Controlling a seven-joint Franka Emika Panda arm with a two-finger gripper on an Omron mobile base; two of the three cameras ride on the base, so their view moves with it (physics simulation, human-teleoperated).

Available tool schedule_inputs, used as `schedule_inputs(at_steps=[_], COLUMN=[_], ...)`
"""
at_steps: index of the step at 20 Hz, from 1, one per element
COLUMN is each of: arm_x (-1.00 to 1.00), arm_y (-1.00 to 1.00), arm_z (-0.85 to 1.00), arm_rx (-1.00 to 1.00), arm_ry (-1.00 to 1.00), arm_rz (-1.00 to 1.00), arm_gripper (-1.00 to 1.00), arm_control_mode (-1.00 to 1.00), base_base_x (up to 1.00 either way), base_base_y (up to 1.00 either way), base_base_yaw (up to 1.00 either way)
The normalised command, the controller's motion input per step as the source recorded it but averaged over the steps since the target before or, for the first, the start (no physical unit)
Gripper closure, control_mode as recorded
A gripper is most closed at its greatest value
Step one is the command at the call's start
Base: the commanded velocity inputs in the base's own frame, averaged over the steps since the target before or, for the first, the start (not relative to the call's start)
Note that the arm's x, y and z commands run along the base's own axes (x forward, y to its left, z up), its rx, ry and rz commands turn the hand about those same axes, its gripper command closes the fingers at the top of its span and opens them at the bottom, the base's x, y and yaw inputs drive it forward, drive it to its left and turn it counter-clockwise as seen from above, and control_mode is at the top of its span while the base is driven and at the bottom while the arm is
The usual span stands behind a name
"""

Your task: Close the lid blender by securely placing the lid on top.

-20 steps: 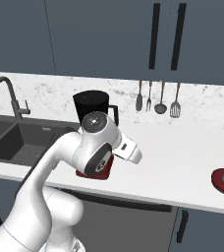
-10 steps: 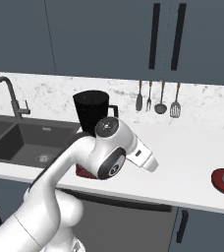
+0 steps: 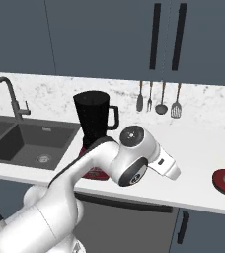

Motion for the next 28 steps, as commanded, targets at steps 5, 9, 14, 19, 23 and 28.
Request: schedule_inputs(at_steps=[5, 9, 14, 19, 23, 28], arm_x=[0.00, 0.03, 0.09, 0.19, 0.20, 0.23], arm_y=[-0.48, -0.37, -0.30, -0.28, -0.26, -0.23], arm_z=[-0.10, -0.06, -0.03, -0.01, -0.01, -0.03], arm_rx=[0.01, 0.01, 0.02, 0.05, 0.05, 0.05], arm_ry=[0.00, 0.00, 0.00, 0.02, 0.02, 0.05], arm_rz=[0.00, 0.00, 0.00, 0.00, 0.00, 0.00], arm_gripper=[-1.00, -1.00, -1.00, -1.00, -1.00, -1.00], arm_control_mode=[-1.00, -1.00, -1.00, -1.00, -1.00, -1.00], base_base_x=[0.00, 0.00, 0.00, 0.00, 0.00, 0.00], base_base_y=[0.00, 0.00, 0.00, 0.00, 0.00, 0.00], base_base_yaw=[0.00, 0.00, 0.00, 0.00, 0.00, 0.00])
